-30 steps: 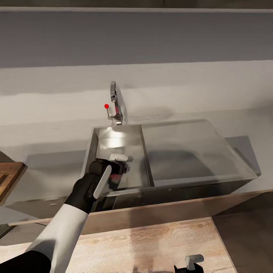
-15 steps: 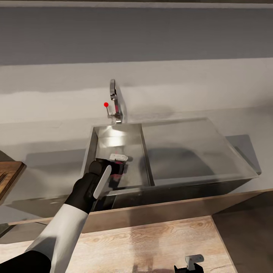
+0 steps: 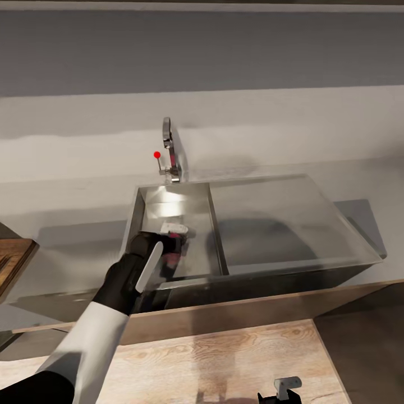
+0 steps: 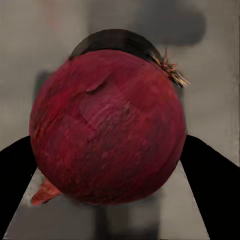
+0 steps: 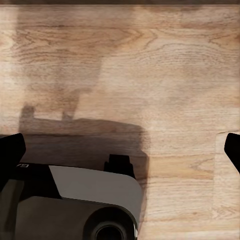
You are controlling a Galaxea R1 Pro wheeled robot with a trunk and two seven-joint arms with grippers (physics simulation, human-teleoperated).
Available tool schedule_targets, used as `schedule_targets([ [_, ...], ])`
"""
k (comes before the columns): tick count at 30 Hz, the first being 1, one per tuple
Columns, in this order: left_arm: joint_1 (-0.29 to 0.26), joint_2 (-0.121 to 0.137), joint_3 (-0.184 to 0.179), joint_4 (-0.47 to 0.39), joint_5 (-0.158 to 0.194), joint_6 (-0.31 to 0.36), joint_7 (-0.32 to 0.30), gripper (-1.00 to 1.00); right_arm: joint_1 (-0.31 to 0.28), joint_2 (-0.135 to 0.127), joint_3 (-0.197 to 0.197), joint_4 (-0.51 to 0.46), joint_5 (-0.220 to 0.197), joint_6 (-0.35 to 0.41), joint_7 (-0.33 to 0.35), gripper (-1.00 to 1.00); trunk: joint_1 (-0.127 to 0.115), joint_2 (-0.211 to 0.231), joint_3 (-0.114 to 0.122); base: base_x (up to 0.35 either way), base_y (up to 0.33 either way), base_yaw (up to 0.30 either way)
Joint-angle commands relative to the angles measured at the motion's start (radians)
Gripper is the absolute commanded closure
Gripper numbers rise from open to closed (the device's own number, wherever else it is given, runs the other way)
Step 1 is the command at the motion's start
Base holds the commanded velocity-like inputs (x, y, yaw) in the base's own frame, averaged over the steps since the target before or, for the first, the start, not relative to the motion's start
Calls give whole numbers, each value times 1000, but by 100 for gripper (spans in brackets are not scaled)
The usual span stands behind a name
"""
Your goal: In the kitchen, take the Vidalia onion out of the sink, dice it on the chopping board with the paring knife, put the diced onion into the bowl on the countertop, then place both the paring knife and the chopping board into the sink.
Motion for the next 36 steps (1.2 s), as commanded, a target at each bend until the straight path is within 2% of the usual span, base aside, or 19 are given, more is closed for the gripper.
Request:
schedule_targets([
  [1, -1, 0, 0, -32, 11, 5, 9, 100, -1, 0, -8, 1, 11, -4, -3, -100, 0, -1, -1, 0, 0, 0],
  [7, -1, 0, -2, -289, 9, 11, 10, 100, -1, 0, -8, 1, 11, -4, -3, -100, 0, -1, -1, 0, 0, 0],
  [11, -1, 0, -1, -343, 8, 11, 10, 100, -1, 0, -8, 1, 11, -4, -3, -100, 0, -1, -1, 0, 0, 0],
  [19, -1, 0, 2, -367, 6, 11, 11, 100, -1, -1, -8, 1, 11, -4, -3, -100, 0, -1, -1, -21, 0, 0],
  [31, -1, -2, 9, -368, 4, 9, 12, 100, -1, -1, -8, 1, 11, -5, -2, -100, 0, -1, -1, -281, 130, 1],
  [36, -1, -3, 13, -369, 4, 9, 12, 100, -1, -1, -8, 1, 11, -5, -5, -100, 0, -1, -1, -279, 195, 165],
])
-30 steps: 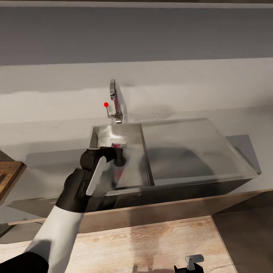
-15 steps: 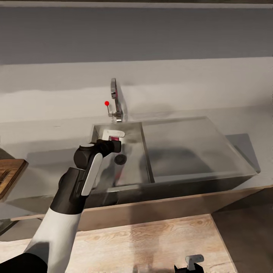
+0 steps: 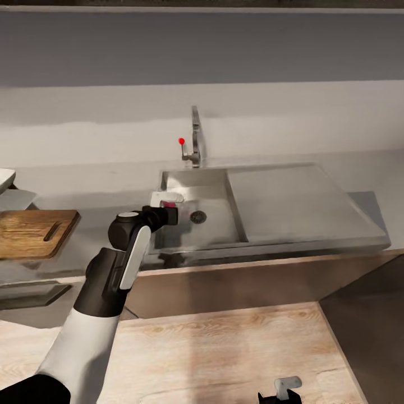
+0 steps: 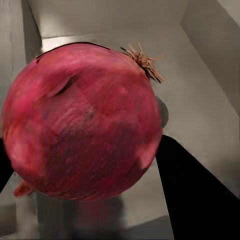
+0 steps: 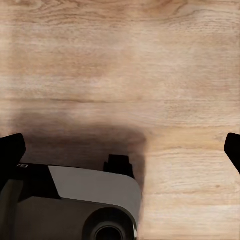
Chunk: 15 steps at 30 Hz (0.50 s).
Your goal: In the kitchen, take the Vidalia onion out of the sink, dice it on the chopping board with the paring knife, put the diced onion into the bowl on the countertop, then place both the paring knife and the chopping board into the sink.
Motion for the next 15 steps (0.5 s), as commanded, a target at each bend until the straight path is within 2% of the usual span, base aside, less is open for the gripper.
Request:
schedule_targets([
  [1, -1, 0, 3, 0, 9, 4, 9, 100, 0, 0, -8, 1, 11, -4, -4, -100, 0, -1, -1, -264, 208, 237],
  [4, -1, -1, 31, 0, 9, 3, 9, 100, 0, 0, -8, 1, 11, -4, -5, -100, 0, -1, -1, -249, 224, 251],
  [9, -1, -1, 42, 0, 9, 3, 9, 100, 0, 0, -8, 1, 11, -4, -6, -100, 0, -1, -1, -174, 259, 260],
  [12, -1, 0, 42, 0, 9, 3, 9, 100, 0, -1, -8, 1, 11, -4, -6, -100, 0, -1, -1, -33, 295, 174],
  [15, -1, 0, 42, 0, 9, 3, 9, 100, 0, -1, -8, 1, 11, -4, -5, -100, 0, -1, -1, 109, 301, 38],
])
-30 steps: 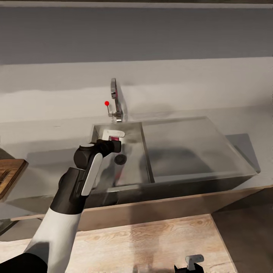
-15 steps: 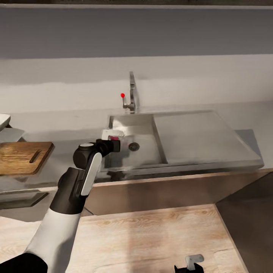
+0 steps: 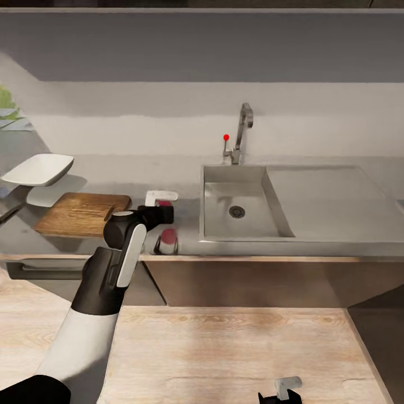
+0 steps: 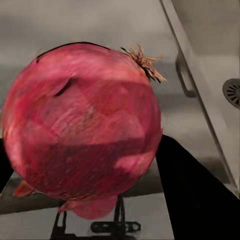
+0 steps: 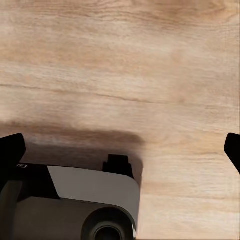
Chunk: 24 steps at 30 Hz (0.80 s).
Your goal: In the kitchen, take the Vidalia onion out of the sink, dice it on the chopping board with the paring knife, put the diced onion into the bowl on the countertop, then place both the paring knife and the chopping board into the sink.
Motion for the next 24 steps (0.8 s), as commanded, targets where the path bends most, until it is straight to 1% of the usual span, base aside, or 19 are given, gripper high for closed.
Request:
schedule_targets([
  [1, -1, 0, -1, -1, 9, 4, 9, 100, -1, 0, -8, 1, 11, -4, -3, -100, 0, -1, -1, 161, 302, 12],
  [12, -1, -1, -1, -1, 9, 4, 9, 100, -1, 0, -8, 1, 11, -4, -3, -100, 0, -1, -1, 218, 258, 2],
  [16, -1, 0, -1, 0, 9, 2, 9, 100, 0, 0, -8, 1, 11, -4, -3, -100, 0, -1, -1, 71, 71, 0],
  [24, -1, 3, -1, 1, 9, -2, 8, 100, -1, -4, -11, -1, 12, -9, -3, -100, 0, -1, 1, 8, 8, 0],
])
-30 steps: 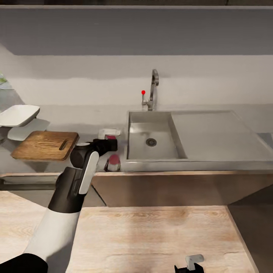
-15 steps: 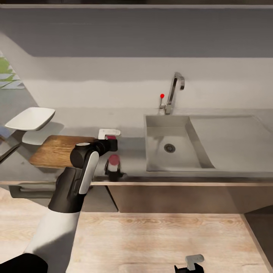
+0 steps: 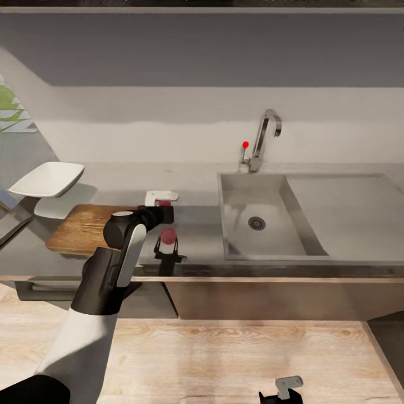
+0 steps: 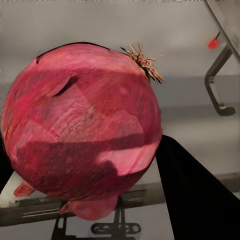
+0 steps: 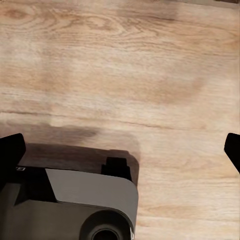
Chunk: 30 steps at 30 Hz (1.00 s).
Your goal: In the kitchen, take the Vidalia onion out of the sink, dice it on the chopping board with the paring knife, put the diced onion into the bowl on the countertop, then place both the paring knife and the chopping board into the sink.
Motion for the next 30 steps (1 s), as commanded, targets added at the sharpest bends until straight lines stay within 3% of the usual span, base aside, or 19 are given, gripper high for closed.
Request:
schedule_targets([
  [1, -1, 0, 0, -1, 9, 4, 9, 100, -1, 0, -8, 1, 11, -4, -3, -100, 0, -1, 0, 0, 0, 0],
  [18, -1, -1, 6, -1, 9, 5, 9, 100, -1, -1, -8, 1, 11, -5, -3, -100, 0, -1, 26, 0, 10, 0],
  [30, -1, 10, 6, -1, 9, 8, 9, 100, -1, -1, -8, 1, 11, -5, -3, -100, 0, -1, 45, 0, 270, 0],
])
